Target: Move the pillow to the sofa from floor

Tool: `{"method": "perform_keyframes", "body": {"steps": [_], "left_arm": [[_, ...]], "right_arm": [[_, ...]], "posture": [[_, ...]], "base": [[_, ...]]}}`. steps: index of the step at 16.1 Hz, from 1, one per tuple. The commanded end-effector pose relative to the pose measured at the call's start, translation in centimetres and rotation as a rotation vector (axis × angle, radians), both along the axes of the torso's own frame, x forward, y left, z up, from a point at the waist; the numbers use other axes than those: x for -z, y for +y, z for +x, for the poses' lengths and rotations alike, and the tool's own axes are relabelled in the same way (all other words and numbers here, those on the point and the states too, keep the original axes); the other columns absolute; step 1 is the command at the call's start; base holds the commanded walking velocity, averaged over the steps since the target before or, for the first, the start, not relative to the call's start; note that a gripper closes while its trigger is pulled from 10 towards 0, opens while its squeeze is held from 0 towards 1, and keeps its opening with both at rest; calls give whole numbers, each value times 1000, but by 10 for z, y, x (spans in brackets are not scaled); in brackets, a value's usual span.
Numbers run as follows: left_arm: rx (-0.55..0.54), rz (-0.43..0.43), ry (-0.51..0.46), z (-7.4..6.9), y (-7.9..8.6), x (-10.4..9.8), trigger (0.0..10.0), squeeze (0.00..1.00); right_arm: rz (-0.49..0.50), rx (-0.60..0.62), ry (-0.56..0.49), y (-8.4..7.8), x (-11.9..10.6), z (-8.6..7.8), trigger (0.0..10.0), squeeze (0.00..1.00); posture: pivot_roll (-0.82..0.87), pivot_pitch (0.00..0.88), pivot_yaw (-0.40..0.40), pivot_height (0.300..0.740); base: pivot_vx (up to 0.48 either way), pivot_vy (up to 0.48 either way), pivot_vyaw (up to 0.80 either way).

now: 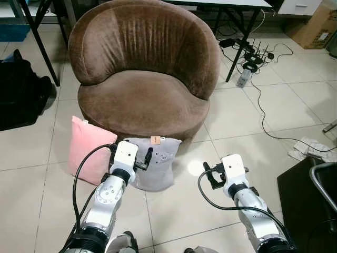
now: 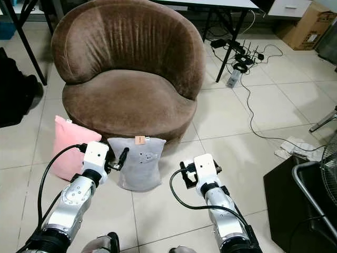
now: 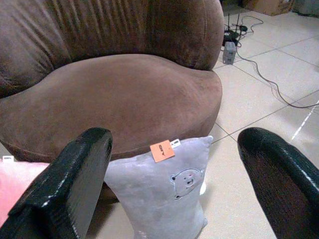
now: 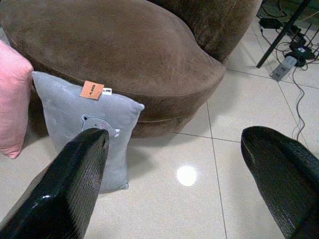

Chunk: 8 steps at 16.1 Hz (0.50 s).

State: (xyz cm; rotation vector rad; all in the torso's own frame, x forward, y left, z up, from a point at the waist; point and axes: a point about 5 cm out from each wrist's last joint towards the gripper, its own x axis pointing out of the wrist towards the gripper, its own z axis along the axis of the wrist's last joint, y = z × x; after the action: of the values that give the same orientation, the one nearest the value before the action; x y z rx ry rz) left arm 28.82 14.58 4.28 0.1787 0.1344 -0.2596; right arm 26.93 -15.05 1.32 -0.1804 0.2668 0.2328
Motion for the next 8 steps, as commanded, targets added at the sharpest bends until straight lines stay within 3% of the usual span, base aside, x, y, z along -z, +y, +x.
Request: {"method": "perform_keyframes", "body": {"steps": [1,4,5,6,8], "left_arm": [[11,10,8,-1,-3,2,10000,1000],[14,16,1,1,-2,1,10000,1000],[10,5,12,3,-2,1,10000,1000],[20,11,13,3,-2,0,10000,1000],[30,34,14,4,-3,0,10000,1000]], "right_arm": [[-13,17,3,-7,0,1,10000,1000],[12,65,40,-10,2,4,10000,1000],[12,35,31,-8,0,7,10000,906],[13,45,30,-8,0,7,10000,0],[8,47,30,-7,0,7,10000,0]], "posture": [[-46,97,-108,740],[-39,82,-105,740],[-39,78,-105,740],[-38,78,-103,740],[-36,77,-105,740]], "base": [[0,0,0],[0,0,0],[0,0,0],[0,0,0],[392,165,0]]}}
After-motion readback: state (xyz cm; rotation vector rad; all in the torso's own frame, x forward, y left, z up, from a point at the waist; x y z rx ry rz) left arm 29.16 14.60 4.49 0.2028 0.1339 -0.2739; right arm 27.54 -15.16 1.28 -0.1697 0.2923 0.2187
